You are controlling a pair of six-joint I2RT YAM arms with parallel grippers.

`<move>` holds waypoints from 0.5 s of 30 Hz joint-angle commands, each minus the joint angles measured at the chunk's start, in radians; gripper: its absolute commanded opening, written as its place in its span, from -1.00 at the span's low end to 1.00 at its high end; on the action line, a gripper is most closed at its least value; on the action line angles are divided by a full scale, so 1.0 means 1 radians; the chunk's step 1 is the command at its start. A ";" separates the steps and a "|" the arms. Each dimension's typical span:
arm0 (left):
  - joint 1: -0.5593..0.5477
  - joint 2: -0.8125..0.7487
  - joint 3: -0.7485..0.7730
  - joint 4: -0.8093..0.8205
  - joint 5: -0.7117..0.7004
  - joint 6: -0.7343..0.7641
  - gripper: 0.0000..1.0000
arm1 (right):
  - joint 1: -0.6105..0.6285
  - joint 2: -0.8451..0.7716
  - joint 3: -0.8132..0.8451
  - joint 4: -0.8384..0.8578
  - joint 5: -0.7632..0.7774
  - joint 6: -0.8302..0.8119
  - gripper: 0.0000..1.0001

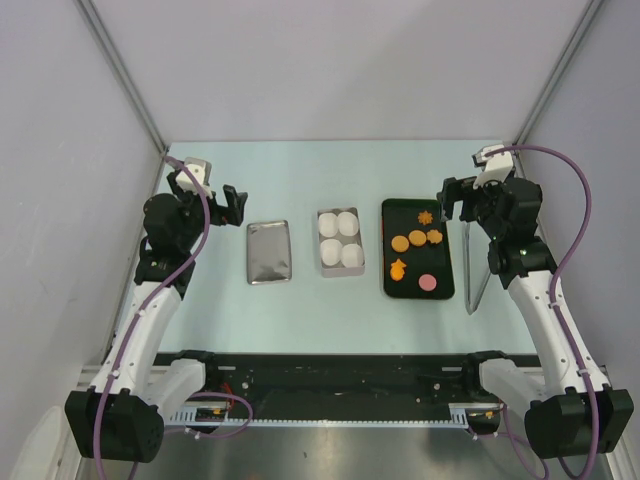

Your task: Pack the cookies

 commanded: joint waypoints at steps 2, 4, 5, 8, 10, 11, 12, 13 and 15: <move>-0.003 -0.011 0.019 0.037 0.015 0.017 0.99 | 0.002 0.002 0.044 0.011 -0.017 -0.007 0.99; -0.003 -0.011 0.020 0.036 0.013 0.016 0.99 | -0.012 0.005 0.044 0.005 -0.040 -0.004 0.99; -0.003 -0.013 0.022 0.036 0.012 0.016 0.99 | -0.019 0.008 0.044 0.002 -0.051 0.000 0.99; -0.003 -0.011 0.029 0.025 0.009 0.016 1.00 | -0.065 0.015 0.045 -0.005 -0.077 0.006 0.99; -0.001 -0.007 0.037 0.017 0.007 0.014 0.99 | -0.119 0.018 0.044 -0.010 -0.092 0.022 0.99; -0.003 -0.007 0.039 0.014 0.007 0.013 1.00 | -0.131 0.023 0.048 -0.015 -0.089 0.025 0.99; -0.003 -0.008 0.040 0.013 0.006 0.010 1.00 | -0.136 0.026 0.050 -0.034 -0.063 0.016 0.99; -0.003 -0.007 0.040 0.013 0.007 0.009 0.99 | -0.139 0.032 0.054 -0.047 -0.043 0.010 0.99; -0.003 -0.008 0.040 0.014 0.007 0.009 0.99 | -0.139 0.054 0.060 -0.096 0.012 -0.013 0.99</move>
